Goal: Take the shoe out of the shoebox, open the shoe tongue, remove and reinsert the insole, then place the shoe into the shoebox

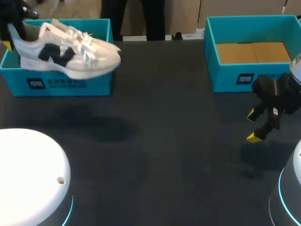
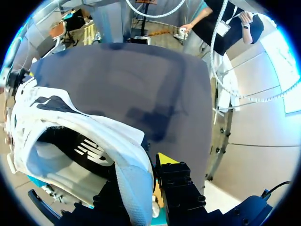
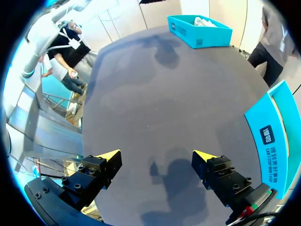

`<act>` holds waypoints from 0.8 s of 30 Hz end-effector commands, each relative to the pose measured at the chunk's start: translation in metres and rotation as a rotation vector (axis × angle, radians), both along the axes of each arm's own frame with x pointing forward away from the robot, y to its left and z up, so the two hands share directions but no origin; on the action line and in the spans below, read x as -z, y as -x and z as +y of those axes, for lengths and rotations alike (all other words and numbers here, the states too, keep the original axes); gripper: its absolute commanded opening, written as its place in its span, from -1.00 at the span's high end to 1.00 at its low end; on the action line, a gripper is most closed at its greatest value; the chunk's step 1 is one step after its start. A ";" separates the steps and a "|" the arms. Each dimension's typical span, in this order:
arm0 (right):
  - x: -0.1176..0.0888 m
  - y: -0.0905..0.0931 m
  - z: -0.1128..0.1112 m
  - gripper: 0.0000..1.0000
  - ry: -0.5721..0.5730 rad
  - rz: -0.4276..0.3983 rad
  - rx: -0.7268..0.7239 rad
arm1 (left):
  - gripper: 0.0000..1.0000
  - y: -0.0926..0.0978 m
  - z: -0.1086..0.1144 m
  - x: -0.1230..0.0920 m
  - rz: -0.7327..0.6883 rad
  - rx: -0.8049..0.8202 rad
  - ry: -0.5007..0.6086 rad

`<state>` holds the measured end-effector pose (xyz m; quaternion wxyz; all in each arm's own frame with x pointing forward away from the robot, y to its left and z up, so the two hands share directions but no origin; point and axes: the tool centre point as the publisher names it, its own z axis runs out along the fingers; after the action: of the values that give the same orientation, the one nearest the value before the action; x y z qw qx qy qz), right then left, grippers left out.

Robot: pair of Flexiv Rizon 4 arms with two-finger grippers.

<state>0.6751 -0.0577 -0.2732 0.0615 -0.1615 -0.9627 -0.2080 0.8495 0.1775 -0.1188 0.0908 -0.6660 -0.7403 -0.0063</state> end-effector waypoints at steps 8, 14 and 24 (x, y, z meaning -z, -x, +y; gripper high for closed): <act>0.001 0.001 0.000 -1.00 0.002 -0.001 0.000 | 1.00 0.034 -0.056 0.035 -0.138 0.007 -0.052; 0.001 0.001 0.000 -1.00 0.002 -0.001 0.000 | 1.00 0.041 -0.086 0.063 -0.090 0.027 -0.077; 0.001 0.001 0.000 -1.00 0.002 -0.001 0.000 | 1.00 0.057 -0.117 0.091 -0.011 0.019 -0.103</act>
<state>0.6752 -0.0578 -0.2732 0.0614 -0.1616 -0.9627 -0.2080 0.7853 0.0671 -0.2102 0.1076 -0.6690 -0.7338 -0.0490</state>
